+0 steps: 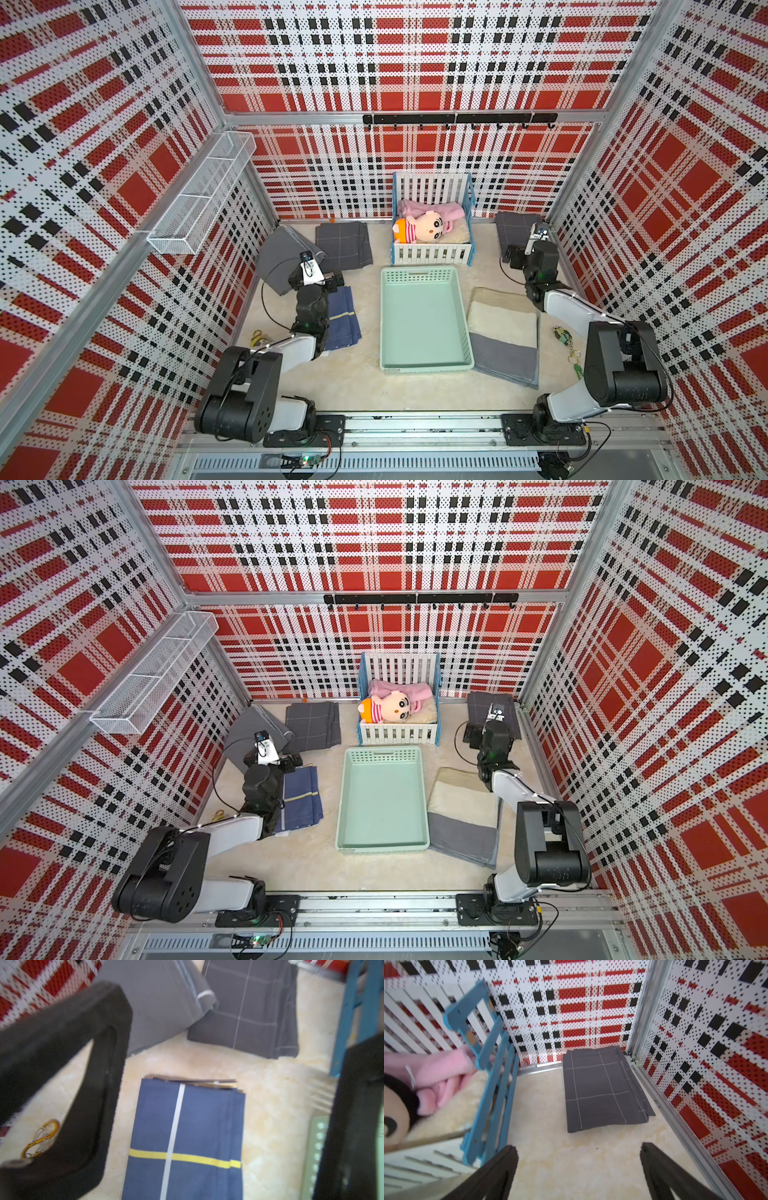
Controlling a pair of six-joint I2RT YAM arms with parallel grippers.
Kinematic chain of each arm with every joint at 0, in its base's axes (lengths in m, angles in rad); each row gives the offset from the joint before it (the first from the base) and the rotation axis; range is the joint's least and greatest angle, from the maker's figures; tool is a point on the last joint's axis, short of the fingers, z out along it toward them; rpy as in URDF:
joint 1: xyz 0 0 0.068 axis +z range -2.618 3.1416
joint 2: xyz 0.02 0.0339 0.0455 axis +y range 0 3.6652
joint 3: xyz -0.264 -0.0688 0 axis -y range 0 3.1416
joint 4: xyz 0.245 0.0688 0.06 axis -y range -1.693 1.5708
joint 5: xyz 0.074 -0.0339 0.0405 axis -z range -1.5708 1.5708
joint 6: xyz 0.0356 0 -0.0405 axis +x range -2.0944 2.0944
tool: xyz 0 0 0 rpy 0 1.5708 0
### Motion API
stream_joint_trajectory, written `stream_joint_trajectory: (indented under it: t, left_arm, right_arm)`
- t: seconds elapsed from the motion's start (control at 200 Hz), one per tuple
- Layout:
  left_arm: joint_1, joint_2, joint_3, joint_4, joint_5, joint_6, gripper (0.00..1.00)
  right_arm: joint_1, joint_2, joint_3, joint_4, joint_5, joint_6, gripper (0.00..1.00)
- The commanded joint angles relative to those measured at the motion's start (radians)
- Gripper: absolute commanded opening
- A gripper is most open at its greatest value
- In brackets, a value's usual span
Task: Put the folded pillowcase in the basket
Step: Pick up the pillowcase at the center of the board.
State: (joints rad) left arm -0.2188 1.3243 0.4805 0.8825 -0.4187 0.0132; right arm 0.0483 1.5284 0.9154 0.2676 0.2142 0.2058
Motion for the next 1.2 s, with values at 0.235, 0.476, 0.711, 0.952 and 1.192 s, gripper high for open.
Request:
stream_joint_trajectory:
  t: [0.235, 0.476, 0.711, 0.952, 1.192]
  left_arm:
    - [-0.133, -0.13, 0.469, -0.987, -0.156, -0.419, 0.99]
    - [0.012, -0.208, 0.368, -1.024, 0.074, -0.561, 0.29]
    - [0.095, -0.14, 0.386, -1.231, 0.288, -0.728, 0.0]
    - [0.134, -0.069, 0.357, -1.341, 0.234, -0.799, 0.24]
    - [0.22, 0.055, 0.371, -1.349, 0.283, -0.814, 0.42]
  right_arm:
    - [0.131, -0.136, 0.106, -0.465, 0.005, 0.48, 1.0]
    - [0.191, -0.036, 0.195, -0.599, -0.323, 0.33, 0.44]
    - [0.451, -0.003, 0.272, -0.724, -0.289, 0.228, 0.41]
    - [0.66, 0.145, 0.44, -0.804, -0.281, 0.166, 0.44]
    - [0.764, 0.265, 0.59, -0.835, -0.343, 0.135, 0.49]
